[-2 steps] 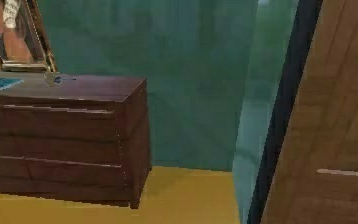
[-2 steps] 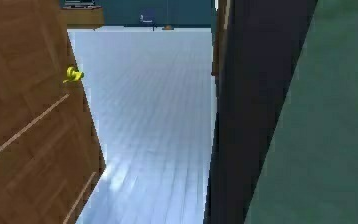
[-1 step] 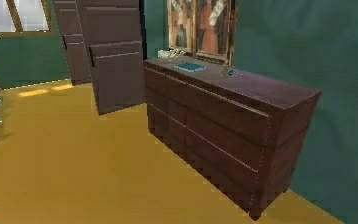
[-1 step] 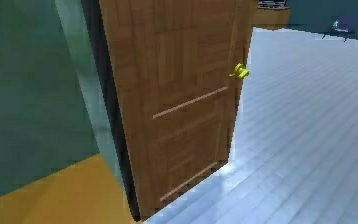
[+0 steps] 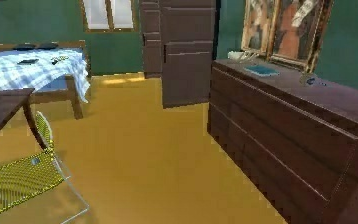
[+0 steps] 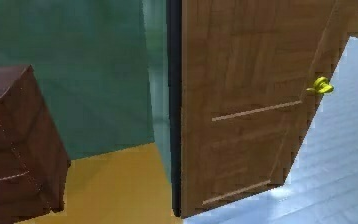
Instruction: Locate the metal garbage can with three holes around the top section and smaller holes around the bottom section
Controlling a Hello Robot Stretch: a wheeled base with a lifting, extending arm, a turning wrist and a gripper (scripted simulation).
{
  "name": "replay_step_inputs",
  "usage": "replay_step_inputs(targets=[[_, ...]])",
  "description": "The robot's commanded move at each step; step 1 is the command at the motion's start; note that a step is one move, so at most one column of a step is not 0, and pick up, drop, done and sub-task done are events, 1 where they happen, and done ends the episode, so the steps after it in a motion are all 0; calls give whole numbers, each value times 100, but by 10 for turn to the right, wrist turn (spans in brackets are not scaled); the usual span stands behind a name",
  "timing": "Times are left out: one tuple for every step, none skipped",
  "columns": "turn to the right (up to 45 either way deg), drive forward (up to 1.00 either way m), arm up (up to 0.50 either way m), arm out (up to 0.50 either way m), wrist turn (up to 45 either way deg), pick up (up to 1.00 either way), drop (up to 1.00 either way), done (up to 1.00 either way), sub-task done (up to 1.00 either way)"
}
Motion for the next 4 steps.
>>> replay_step_inputs(targets=[[0, 10, 0, 0, 0, 0, 0, 0, 0], [450, 0, 0, 0, 0, 0, 0, 0, 0], [390, 0, 0, 0, 0, 0, 0, 0, 0], [0, 15, 0, 0, 0, 0, 0, 0, 0]])
